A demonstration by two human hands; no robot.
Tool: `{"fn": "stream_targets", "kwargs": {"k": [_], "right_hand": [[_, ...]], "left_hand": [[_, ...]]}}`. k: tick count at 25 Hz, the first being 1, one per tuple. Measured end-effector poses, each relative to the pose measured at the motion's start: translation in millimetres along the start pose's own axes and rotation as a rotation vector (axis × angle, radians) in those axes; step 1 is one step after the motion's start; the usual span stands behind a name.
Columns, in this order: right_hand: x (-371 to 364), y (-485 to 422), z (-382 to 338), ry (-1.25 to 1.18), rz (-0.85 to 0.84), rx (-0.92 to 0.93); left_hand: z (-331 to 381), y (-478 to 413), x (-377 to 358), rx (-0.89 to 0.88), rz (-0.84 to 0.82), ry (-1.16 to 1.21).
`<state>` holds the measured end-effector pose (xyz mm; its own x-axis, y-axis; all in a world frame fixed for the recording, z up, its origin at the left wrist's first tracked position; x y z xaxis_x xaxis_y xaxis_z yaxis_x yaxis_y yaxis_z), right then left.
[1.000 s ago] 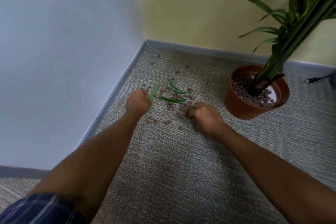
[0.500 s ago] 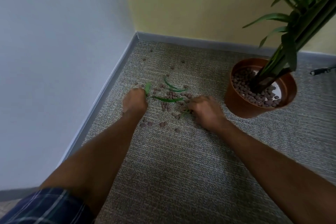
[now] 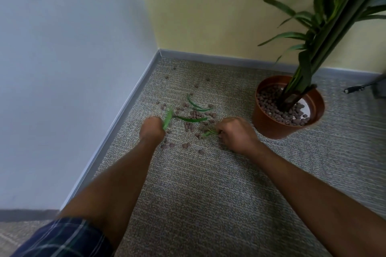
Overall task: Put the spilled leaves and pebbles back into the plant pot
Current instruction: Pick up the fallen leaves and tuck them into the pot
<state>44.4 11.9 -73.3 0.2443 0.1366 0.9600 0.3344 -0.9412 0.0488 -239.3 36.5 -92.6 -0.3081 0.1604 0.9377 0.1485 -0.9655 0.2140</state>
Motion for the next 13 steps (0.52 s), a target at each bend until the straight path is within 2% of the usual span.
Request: {"fn": "stream_targets", "kwargs": {"k": [3,7,10,13], "right_hand": [[8,6,-2,-0.033,-0.003,-0.013],[12,12,2,-0.121,-0.011,-0.124],[19,16,6,-0.244,0.040,-0.201],[31,22,12,-0.378,0.146,-0.273]], "left_hand": [[3,10,-2,-0.013,0.009,-0.007],[5,21,-4,0.072,0.029,0.074],[16,25,-6,0.083,0.123,0.248],[55,32,-7,-0.010,0.162,0.500]]}}
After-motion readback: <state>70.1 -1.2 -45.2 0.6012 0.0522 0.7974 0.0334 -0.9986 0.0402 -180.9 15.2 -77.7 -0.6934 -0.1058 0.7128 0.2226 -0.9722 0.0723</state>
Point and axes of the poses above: each hand's wrist, its own y-axis away from the middle knuckle, its own x-axis out of the back of the hand, z = x × y, the point moved 5 cm from there along -y, towards the middle knuckle, and after that the axes turned 6 degrees about -x, right-handed, at the moved point
